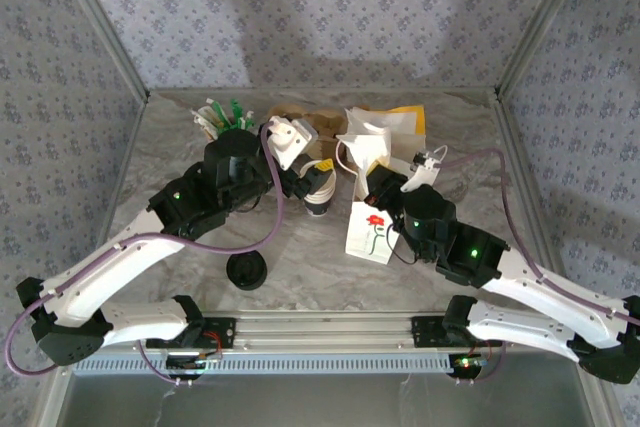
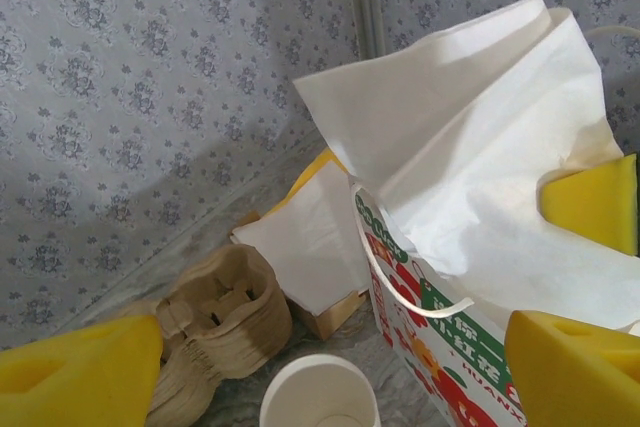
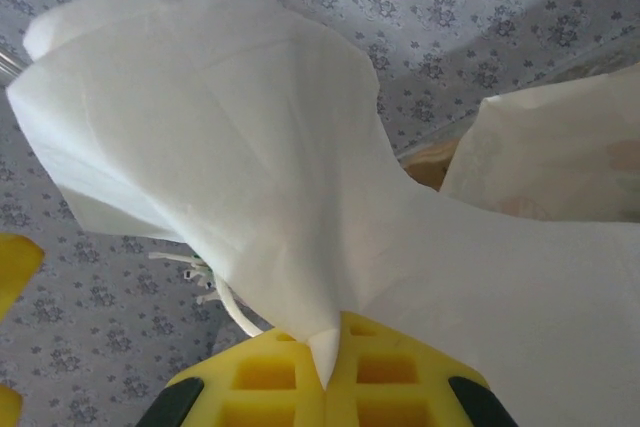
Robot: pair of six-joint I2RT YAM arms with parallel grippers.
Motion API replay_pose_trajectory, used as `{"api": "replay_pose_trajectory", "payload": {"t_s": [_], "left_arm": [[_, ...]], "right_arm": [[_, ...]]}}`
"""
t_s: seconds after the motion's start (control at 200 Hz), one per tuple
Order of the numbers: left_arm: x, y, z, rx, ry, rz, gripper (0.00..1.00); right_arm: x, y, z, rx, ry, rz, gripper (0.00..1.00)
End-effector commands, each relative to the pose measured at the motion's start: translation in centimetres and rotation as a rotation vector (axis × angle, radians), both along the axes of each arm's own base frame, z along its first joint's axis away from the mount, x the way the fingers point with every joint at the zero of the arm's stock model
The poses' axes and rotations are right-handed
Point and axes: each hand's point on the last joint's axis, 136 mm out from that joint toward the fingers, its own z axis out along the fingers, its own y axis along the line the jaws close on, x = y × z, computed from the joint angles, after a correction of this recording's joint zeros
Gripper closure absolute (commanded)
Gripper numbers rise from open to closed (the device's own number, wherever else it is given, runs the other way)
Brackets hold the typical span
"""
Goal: Pack the takeout coffee
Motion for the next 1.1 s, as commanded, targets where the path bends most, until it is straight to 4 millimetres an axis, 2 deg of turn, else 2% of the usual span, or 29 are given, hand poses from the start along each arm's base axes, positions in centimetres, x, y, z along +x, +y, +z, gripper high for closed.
{"api": "replay_pose_trajectory", "payload": {"t_s": [0.0, 0.195, 0.375, 0.415, 0.47, 0.705, 0.755, 0.855, 0.999, 1.094], "left_arm": [[-0.2, 0.7, 1.4, -0.041, -0.028, 0.007, 0.11], [-0.1, 0.7, 1.3, -0.041, -0.028, 0.009, 0.11], [0.0, 0.6, 1.3, -0.041, -0.026, 0.008, 0.11], [0.0, 0.5, 1.3, -0.042, -0.026, 0.006, 0.11], [0.0, 0.4, 1.2, -0.041, -0.025, 0.005, 0.11], [0.2, 0.3, 1.4, -0.042, -0.027, 0.004, 0.11], [0.2, 0.3, 1.5, -0.044, -0.027, 0.005, 0.11], [0.2, 0.3, 1.5, -0.046, -0.027, 0.003, 0.11], [0.2, 0.3, 1.5, -0.045, -0.026, 0.005, 0.11], [0.2, 0.4, 1.5, -0.043, -0.027, 0.006, 0.11]], "right_arm": [[-0.2, -0.2, -1.2, 0.008, 0.022, -0.006, 1.0], [-0.2, -0.7, -3.2, -0.026, 0.038, -0.006, 1.0], [-0.2, -1.4, -3.8, -0.035, 0.042, -0.003, 1.0], [-0.3, -1.5, -3.5, -0.037, 0.037, -0.002, 1.0], [-0.3, -1.7, -2.8, -0.043, 0.02, -0.002, 0.92], [-0.7, -2.1, 1.0, -0.098, -0.031, 0.022, 0.76], [-0.8, -2.2, 1.3, -0.108, -0.032, 0.023, 0.71], [-0.9, -2.2, 1.9, -0.135, -0.034, 0.03, 0.69], [-1.0, -2.4, 2.5, -0.191, -0.039, 0.031, 0.54], [-1.0, -2.7, 3.5, -0.238, -0.058, 0.032, 0.51]]}}
